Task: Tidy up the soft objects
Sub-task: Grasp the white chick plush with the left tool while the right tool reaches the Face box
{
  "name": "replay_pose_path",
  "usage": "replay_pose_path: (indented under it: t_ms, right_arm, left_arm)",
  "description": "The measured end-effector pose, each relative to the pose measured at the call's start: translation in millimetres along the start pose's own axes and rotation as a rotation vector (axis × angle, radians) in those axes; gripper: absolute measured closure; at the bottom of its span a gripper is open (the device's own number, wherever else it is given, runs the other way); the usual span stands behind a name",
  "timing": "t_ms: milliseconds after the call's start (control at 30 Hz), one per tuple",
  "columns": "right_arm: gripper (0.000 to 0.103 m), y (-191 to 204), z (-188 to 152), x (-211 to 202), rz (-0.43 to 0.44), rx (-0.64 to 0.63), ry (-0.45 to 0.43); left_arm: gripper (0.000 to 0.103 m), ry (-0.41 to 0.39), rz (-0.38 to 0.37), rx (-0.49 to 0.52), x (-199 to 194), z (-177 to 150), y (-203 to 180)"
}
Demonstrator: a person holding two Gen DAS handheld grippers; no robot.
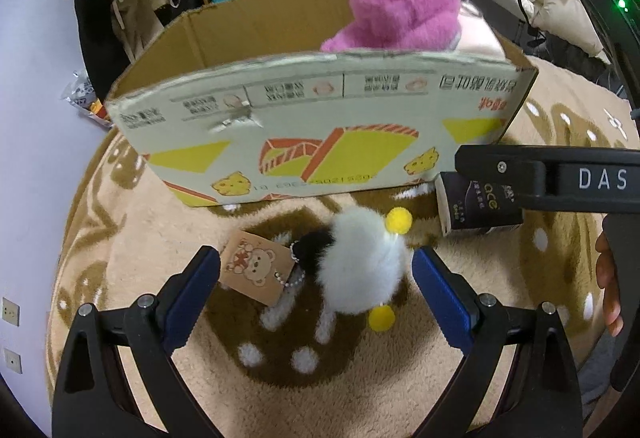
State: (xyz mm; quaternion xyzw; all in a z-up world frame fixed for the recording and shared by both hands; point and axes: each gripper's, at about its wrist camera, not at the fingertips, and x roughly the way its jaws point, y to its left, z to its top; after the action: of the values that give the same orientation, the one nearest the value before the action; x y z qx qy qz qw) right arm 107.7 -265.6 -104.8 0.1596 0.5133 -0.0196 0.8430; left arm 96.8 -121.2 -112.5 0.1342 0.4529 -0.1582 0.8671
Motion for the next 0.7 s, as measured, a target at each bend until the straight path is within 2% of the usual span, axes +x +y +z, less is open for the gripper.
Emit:
replay_pose_path:
  t_ms: [167, 300, 400, 533, 700]
  right_arm:
    - [0.000, 3.6, 0.8, 11.3, -0.002, -0.005, 0.028]
    - [0.000, 6.2, 1.1, 18.5, 0.007, -0.005, 0.054]
    - [0.000, 5.5, 2.1, 23.1, 0.004, 0.003, 0.068]
    - [0.000, 2.5, 4.8, 26.4, 0.013, 0.019, 0.078]
    - [0.000, 2.2, 5.4, 31.3, -0.001, 0.005, 0.093]
  left_arm:
    - [0.007, 0.022, 0.001, 0.031, 11.0, -0.4, -5.6]
    - [0.007, 0.024, 0.000, 0.045, 15.8, -0.8, -8.3]
    - [0.007, 0.002, 0.032, 0.073, 17.0, -0.5, -10.9]
    - [0.007, 0.010, 0.017, 0.073, 21.2, -0.7, -13.3]
    - [0.007, 0.014, 0.033, 0.088, 27.0, -3.0, -14.6]
